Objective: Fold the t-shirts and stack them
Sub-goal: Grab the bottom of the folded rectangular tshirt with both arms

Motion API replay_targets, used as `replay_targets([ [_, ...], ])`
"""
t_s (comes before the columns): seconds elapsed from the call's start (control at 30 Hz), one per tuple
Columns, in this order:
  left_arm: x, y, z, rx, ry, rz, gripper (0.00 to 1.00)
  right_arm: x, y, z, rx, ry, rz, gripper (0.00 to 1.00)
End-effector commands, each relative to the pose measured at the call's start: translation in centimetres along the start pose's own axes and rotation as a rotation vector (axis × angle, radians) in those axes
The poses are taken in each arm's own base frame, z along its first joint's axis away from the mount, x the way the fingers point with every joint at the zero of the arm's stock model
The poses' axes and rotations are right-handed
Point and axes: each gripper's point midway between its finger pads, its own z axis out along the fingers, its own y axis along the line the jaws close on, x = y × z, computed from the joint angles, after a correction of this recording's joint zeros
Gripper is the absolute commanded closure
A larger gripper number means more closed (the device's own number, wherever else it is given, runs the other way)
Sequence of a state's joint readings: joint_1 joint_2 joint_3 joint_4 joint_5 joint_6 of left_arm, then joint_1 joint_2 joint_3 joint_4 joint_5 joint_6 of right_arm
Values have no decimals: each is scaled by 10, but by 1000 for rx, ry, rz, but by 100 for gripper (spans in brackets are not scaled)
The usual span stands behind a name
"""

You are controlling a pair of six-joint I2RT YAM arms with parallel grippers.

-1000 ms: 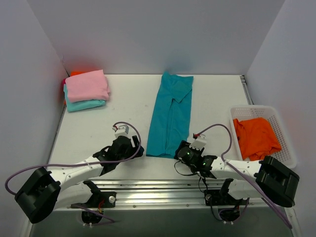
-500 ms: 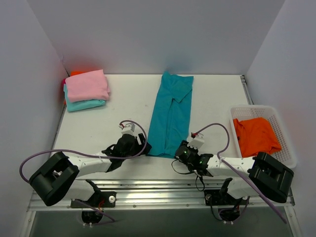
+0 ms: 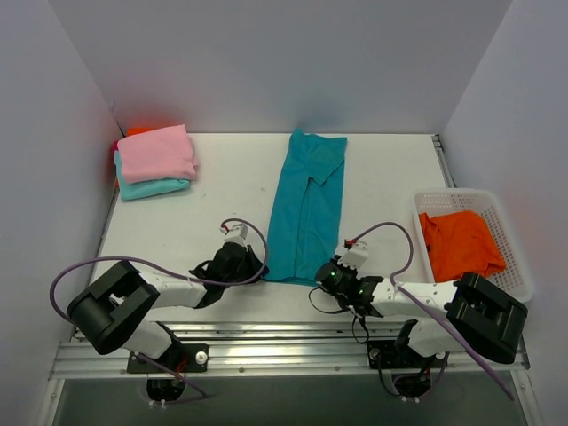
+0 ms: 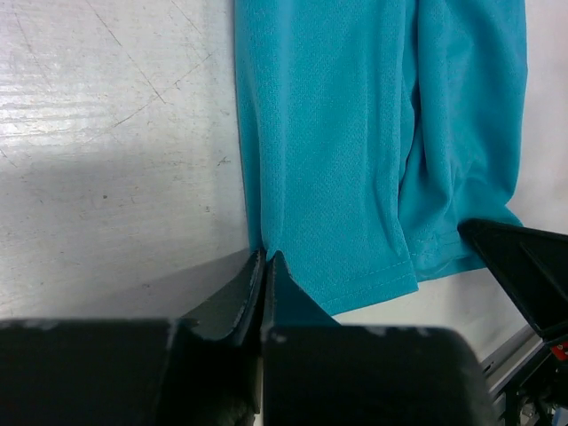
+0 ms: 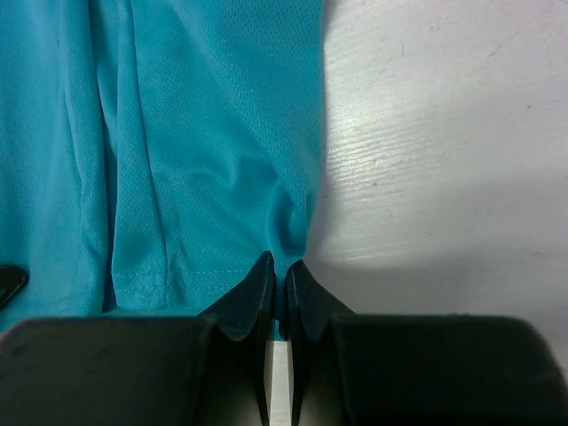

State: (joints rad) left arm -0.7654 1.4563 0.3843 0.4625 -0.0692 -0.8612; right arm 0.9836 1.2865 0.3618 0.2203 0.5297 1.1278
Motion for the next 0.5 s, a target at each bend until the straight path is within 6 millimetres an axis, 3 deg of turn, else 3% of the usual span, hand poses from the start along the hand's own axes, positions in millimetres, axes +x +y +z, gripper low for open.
replay_targets([
  [0.0, 3, -10, -4, 45, 10, 2, 98, 0, -12, -4, 31, -4, -10, 100],
  [0.07, 7, -9, -10, 40, 24, 2, 98, -2, -11, -11, 13, -6, -7, 100],
  [0.13, 3, -21, -23, 60, 5, 8, 98, -5, -4, -21, -26, -6, 15, 100],
  [0.17, 10, -15, -29, 22, 33, 17, 98, -4, -9, -25, -17, 2, 4, 100],
  [0.23, 7, -31, -46, 39, 17, 38, 98, -9, 0, -38, -64, 0, 37, 100],
  [0.27, 7, -26, -53, -7, 19, 51, 98, -4, -5, -43, -57, 14, 9, 100],
  [0.37, 1, -36, -77, 0, 1, 63, 98, -4, 1, -60, -86, 23, 15, 100],
  [0.47, -3, -38, -89, 6, -12, 58, 98, -9, 9, -74, -102, 16, 7, 100],
])
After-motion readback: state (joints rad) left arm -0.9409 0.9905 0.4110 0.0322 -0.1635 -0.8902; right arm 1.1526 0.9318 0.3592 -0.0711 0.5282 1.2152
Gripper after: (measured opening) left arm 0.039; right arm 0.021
